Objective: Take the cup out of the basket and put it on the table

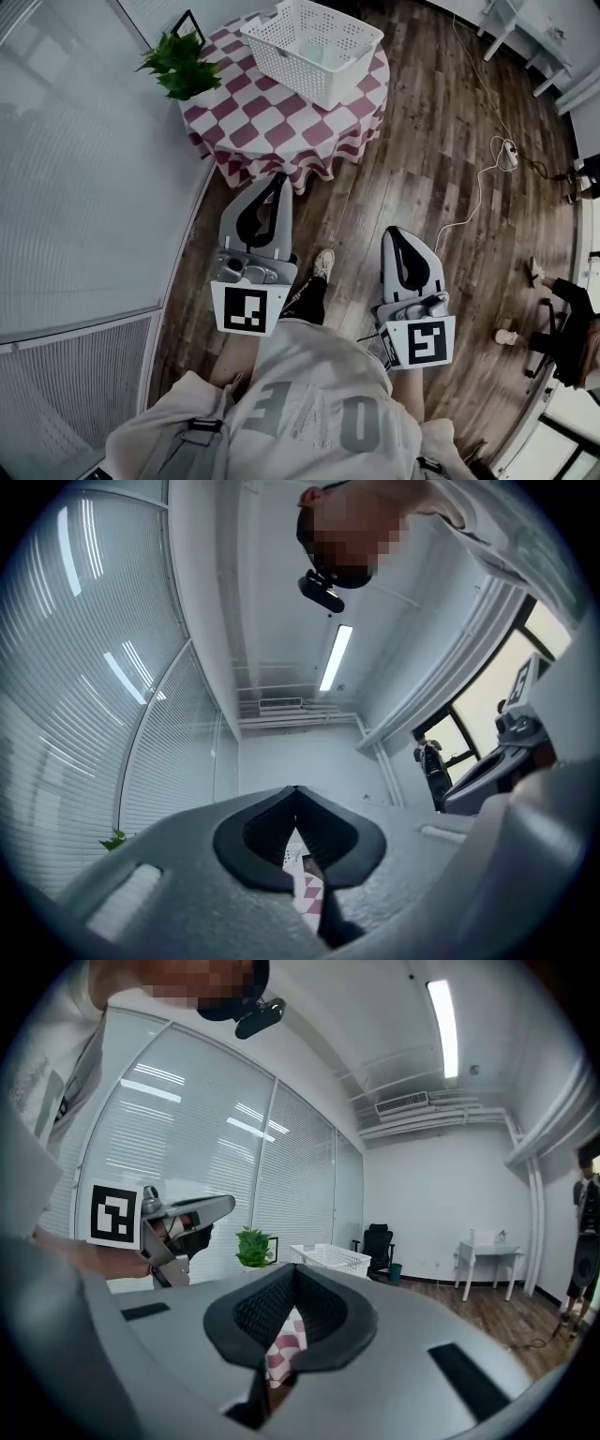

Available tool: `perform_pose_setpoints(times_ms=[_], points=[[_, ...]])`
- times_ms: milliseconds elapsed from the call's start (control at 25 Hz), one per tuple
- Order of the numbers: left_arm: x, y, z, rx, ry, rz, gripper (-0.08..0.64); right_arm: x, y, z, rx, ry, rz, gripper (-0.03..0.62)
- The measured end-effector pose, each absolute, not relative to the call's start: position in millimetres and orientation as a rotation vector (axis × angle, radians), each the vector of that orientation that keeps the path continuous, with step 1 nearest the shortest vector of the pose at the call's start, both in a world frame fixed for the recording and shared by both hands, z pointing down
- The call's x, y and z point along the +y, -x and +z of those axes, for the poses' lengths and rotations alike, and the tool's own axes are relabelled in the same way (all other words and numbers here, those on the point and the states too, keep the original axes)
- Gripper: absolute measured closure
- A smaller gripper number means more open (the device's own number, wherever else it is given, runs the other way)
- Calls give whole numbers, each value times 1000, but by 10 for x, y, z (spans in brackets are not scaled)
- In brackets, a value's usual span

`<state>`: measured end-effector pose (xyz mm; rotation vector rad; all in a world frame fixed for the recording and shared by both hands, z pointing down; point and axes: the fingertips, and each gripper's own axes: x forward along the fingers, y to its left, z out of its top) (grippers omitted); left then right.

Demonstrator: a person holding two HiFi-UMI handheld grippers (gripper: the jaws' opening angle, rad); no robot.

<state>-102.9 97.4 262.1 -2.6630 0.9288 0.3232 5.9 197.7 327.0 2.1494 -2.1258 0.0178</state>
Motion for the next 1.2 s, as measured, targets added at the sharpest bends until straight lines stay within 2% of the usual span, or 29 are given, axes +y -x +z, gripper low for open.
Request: perform_pose_setpoints(times_ms=[440, 840, 1200], points=[[-406, 689, 2737, 1072, 2657, 277, 554, 721, -656, 3311, -2138, -2051, 55, 583], [-903, 298, 2918, 1073, 2697, 200, 554, 189, -943, 3478, -2160, -2028, 114, 583], [-1523, -131, 2969, 1223, 2635, 136, 554, -838, -1391, 3436, -2373, -1875, 63, 584]])
